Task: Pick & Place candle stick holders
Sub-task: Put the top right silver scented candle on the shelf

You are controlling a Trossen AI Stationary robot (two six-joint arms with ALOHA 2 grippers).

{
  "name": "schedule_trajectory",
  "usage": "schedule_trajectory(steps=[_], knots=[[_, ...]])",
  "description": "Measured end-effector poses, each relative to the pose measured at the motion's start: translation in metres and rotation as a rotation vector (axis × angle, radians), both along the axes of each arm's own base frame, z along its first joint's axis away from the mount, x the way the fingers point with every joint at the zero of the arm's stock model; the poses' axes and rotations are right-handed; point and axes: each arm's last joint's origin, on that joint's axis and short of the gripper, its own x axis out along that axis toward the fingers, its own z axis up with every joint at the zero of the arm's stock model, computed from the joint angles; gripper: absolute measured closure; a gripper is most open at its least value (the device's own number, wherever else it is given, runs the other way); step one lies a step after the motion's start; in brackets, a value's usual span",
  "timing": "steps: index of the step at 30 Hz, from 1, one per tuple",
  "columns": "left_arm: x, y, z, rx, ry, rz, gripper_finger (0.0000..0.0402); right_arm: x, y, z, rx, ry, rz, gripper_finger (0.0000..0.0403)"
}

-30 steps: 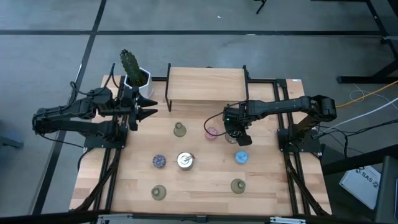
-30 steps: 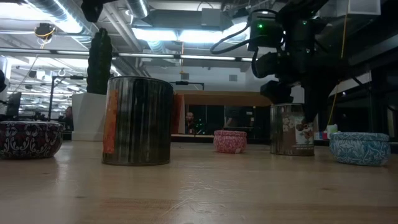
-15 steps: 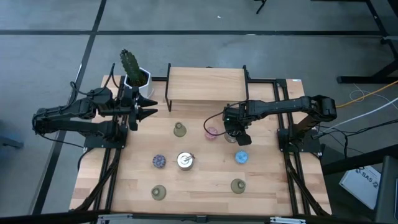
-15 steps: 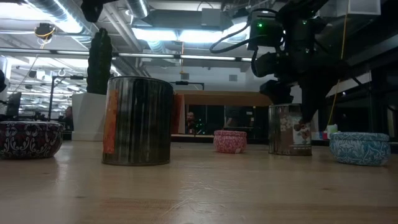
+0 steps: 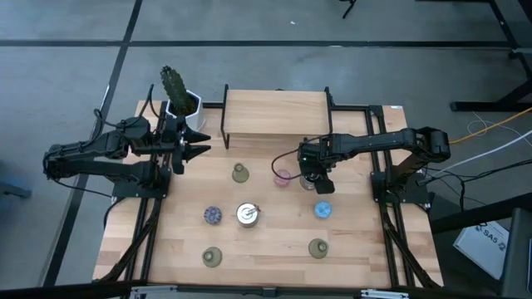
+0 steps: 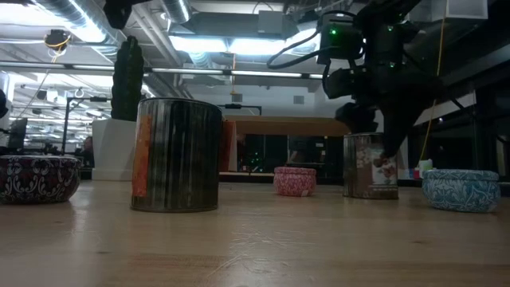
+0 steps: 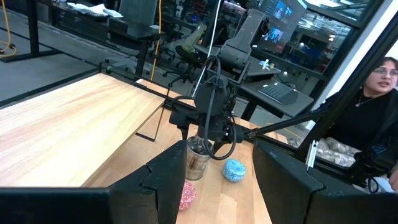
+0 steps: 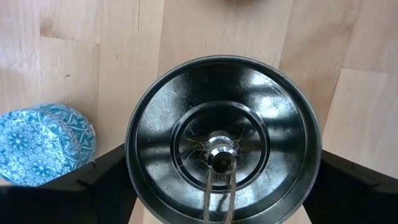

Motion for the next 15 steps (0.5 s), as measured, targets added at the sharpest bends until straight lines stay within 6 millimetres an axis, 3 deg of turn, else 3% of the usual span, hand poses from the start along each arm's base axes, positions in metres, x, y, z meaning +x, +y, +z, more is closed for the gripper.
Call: schedule_trajectory(steps=[7, 15], knots=[[0.000, 0.000, 0.000, 0.000, 0.000, 0.000, 0.0222, 0.000, 0.000, 0.004, 0.003, 0.011, -0.012, 0.0047], [0.000, 0.000, 0.001, 0.001, -0.009, -0.002, 0.0222, 0.012, -0.001, 0.037, -0.009, -0.032, -0.013, 0.0047]])
